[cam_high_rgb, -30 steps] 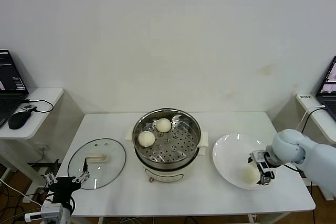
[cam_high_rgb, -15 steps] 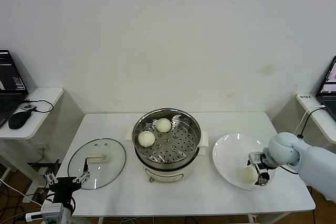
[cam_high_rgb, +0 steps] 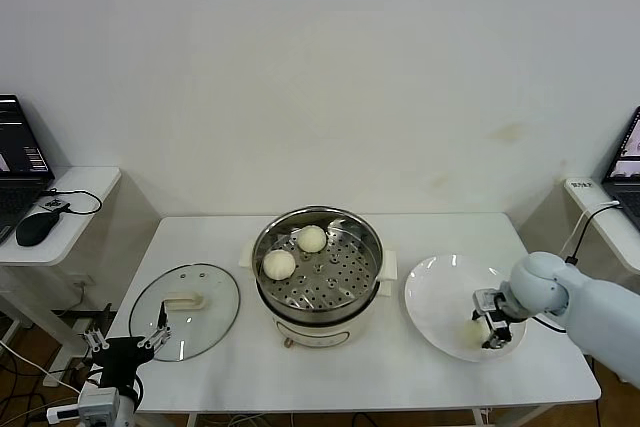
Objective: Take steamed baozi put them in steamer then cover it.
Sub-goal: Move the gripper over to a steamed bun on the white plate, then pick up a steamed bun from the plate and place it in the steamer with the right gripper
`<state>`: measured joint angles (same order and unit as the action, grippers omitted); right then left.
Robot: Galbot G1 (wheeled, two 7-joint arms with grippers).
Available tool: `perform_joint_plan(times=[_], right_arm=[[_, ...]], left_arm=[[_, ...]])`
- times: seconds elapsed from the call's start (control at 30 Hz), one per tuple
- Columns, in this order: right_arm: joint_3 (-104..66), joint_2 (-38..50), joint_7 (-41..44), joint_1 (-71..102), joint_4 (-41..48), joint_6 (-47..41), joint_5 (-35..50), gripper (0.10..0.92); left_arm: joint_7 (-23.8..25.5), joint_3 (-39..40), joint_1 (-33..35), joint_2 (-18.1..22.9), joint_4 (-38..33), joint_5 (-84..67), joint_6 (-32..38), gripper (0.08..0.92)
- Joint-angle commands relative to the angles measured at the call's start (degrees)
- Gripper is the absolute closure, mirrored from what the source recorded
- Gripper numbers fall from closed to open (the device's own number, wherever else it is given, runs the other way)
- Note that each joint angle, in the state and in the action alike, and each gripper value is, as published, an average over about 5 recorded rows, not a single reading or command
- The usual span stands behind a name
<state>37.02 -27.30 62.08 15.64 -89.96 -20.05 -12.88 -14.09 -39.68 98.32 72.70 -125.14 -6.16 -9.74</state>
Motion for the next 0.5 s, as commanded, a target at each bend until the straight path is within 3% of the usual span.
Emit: perform_joint_plan(times=[0.03,0.5], right_arm=[[0.21,0.06,0.40,-1.62,-0.25,-0.11,1.17,0.484],[8.53,1.71,0.85,-26.11,-3.45,-1.43,12.08,0.491]], left_arm=[[-0.01,0.01,0.00,0.01,0.01,-0.03,0.02,0.177],[0.02,0.17,-0.56,-0.70,-0.39,-0.29,-0.05,0.177]])
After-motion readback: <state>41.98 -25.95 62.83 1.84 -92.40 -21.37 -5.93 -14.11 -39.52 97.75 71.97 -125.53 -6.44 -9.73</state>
